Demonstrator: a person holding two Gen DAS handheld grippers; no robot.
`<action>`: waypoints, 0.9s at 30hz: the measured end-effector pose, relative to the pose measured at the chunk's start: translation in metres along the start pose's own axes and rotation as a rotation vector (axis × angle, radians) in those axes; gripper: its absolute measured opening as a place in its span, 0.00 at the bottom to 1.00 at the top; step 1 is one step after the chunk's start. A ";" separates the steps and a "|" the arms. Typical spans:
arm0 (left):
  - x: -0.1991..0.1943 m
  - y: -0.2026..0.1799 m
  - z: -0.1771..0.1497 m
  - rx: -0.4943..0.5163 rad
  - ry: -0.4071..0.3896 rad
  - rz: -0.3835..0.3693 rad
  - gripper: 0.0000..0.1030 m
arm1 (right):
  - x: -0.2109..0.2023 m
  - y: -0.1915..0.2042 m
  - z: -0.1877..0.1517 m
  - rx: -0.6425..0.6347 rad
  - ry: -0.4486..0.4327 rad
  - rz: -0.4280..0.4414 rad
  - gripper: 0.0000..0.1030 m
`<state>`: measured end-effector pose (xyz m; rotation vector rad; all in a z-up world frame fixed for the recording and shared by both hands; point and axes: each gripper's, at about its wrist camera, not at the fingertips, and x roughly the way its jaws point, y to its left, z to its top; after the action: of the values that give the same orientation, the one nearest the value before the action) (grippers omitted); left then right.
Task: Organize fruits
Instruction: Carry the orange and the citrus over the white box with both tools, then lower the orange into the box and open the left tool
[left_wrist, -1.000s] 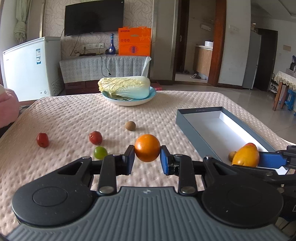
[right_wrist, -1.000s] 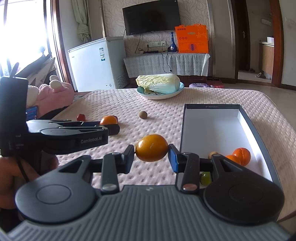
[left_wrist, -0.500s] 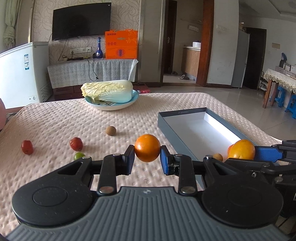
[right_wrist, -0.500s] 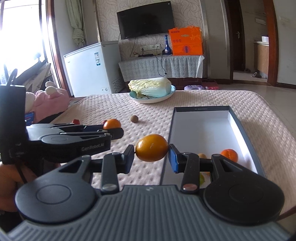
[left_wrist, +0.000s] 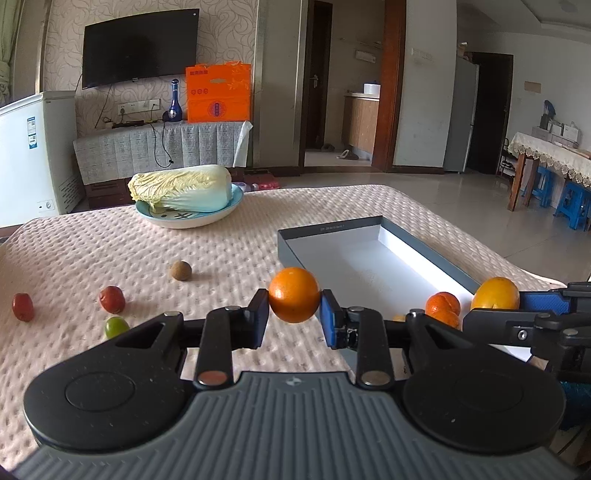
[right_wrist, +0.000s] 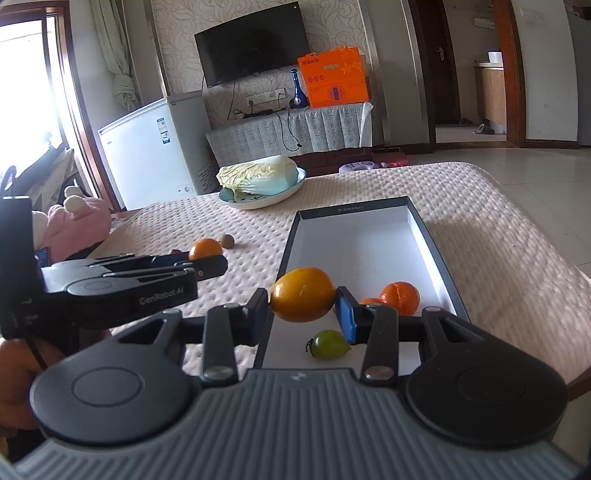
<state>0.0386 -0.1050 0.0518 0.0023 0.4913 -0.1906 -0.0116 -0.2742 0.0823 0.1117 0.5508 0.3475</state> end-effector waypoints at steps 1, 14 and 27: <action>0.001 -0.002 0.000 0.003 -0.001 -0.004 0.33 | 0.000 0.000 0.000 0.000 0.002 0.000 0.41; 0.019 -0.029 0.003 0.030 0.004 -0.066 0.34 | 0.002 -0.004 -0.005 -0.017 0.052 -0.036 0.41; 0.055 -0.069 0.000 0.051 0.033 -0.121 0.34 | 0.000 -0.016 -0.013 -0.017 0.099 -0.083 0.41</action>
<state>0.0739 -0.1827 0.0288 0.0261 0.5196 -0.3220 -0.0138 -0.2892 0.0677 0.0549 0.6485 0.2777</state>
